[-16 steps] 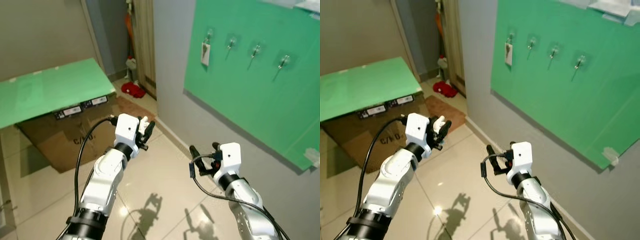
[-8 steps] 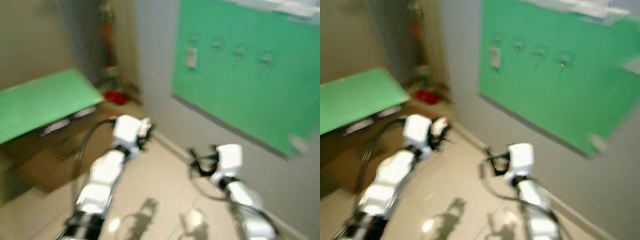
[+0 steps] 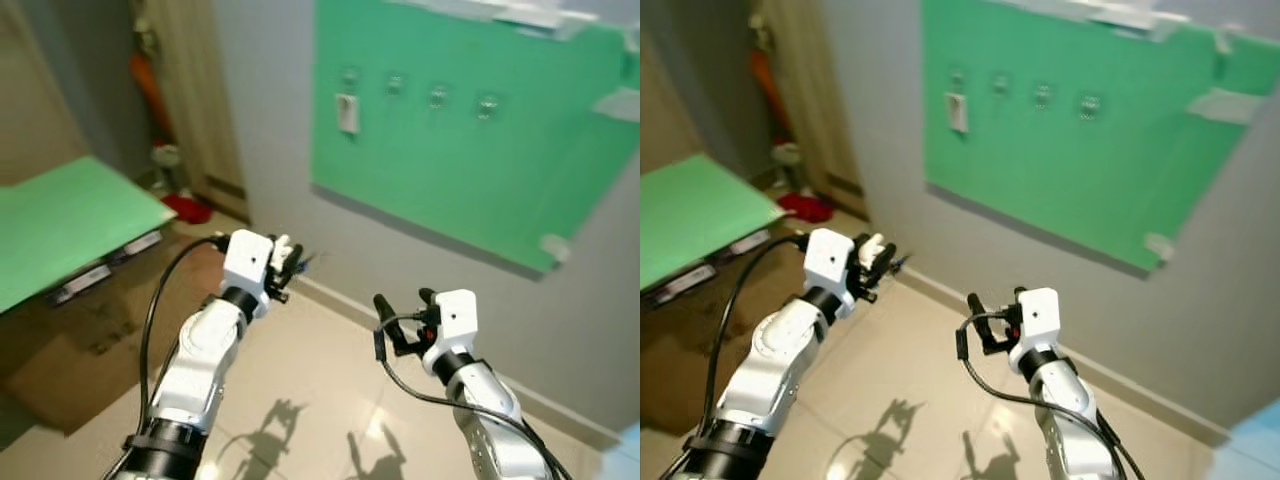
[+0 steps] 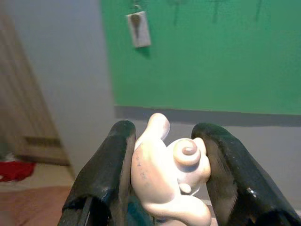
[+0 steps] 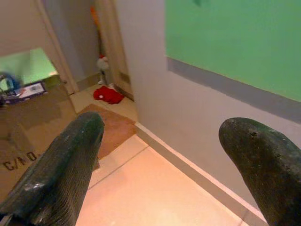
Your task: Hang keys on a hook
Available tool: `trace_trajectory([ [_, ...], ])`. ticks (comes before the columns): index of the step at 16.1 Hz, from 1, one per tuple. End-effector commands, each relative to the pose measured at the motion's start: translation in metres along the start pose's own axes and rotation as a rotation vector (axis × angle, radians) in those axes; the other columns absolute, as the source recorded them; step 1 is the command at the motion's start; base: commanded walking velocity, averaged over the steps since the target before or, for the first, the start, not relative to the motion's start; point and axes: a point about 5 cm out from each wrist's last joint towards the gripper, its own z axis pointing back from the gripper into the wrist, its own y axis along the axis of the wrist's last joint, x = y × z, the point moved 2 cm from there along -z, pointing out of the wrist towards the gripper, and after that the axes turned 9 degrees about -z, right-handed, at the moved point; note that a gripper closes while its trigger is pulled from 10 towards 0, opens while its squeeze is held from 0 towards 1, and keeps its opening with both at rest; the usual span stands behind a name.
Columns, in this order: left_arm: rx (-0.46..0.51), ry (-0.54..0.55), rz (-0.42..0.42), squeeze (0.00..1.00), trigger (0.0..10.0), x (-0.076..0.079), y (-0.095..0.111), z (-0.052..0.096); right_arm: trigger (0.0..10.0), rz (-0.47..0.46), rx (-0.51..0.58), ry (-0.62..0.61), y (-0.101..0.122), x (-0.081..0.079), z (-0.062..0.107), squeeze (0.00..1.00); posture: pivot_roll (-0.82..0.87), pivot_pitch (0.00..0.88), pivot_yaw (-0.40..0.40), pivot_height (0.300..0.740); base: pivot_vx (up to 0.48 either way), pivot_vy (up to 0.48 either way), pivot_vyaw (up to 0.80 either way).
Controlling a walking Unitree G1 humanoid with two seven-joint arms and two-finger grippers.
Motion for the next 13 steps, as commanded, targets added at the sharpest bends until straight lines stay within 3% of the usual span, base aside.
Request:
trace_trajectory([
  [1,0.032,-0.013,-0.016,0.0,0.0,0.004,0.007,-0.002,10.0,0.007,0.015,-0.001,0.005,0.002,-0.001,0.0,-0.13,0.0,0.039,0.74,0.439,0.0,0.0],
  [7,0.036,-0.02,-0.098,0.0,0.0,0.0,0.015,-0.005,10.0,0.011,0.01,0.009,0.003,0.0,-0.002,0.0,-0.12,0.0,0.034,0.74,0.456,0.0,0.0],
  [13,0.038,-0.026,-0.111,0.0,0.0,-0.001,0.018,-0.007,10.0,0.013,0.007,0.024,0.002,-0.002,-0.004,0.0,-0.12,0.0,0.037,0.74,0.469,0.0,0.0],
])
